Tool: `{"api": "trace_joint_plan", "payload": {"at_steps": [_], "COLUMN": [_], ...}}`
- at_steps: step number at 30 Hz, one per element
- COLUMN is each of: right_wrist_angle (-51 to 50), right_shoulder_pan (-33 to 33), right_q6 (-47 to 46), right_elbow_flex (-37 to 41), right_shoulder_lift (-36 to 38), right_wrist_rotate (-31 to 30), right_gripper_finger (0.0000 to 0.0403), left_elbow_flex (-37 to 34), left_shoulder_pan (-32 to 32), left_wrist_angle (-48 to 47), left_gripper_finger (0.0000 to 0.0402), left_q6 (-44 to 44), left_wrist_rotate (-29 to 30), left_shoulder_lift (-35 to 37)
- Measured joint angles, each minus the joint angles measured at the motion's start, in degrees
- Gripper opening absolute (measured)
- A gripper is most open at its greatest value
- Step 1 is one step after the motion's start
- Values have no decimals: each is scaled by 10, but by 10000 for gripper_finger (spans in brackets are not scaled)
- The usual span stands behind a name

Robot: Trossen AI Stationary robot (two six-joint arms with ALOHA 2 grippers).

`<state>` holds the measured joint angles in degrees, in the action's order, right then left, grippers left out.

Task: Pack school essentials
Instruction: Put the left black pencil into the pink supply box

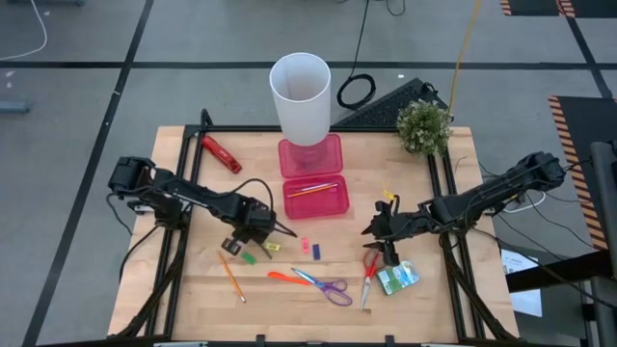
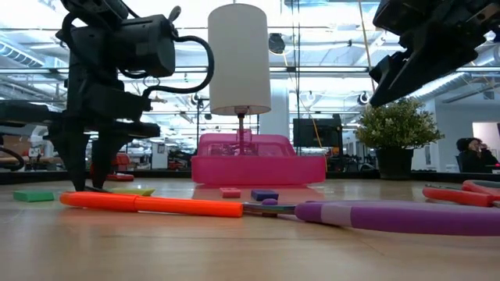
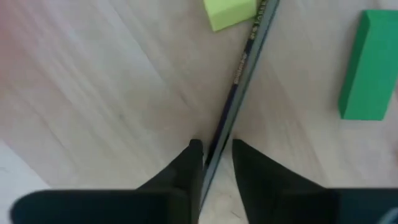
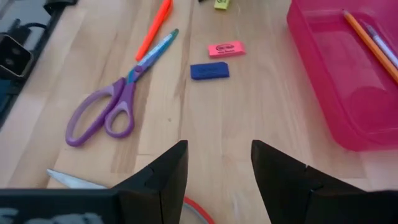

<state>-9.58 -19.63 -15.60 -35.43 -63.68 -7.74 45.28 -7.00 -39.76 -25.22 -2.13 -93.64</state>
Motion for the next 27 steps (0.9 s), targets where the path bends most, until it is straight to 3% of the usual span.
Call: {"api": "trace_joint_plan", "payload": {"at_steps": [8,14,27], "right_wrist_angle": [26,26,29], "right_shoulder_pan": [0,0,1], "right_q6": [-6,-14,28], "right_elbow_flex": [31,49,52], "right_shoulder_lift": [0,0,0], "right_wrist_rotate": [1,1,0], "right_gripper_finger": [169,169,169], "left_elbow_flex": [-1,-2,48], "left_shoulder_pan": [7,5,-3], "left_wrist_angle": [-1,0,-31], "left_gripper_finger": [10,30,34], "left_q6": [5,35,85], "left_wrist_rotate": [-24,-24,-9], "left_shoulder_lift": [0,1,17]}}
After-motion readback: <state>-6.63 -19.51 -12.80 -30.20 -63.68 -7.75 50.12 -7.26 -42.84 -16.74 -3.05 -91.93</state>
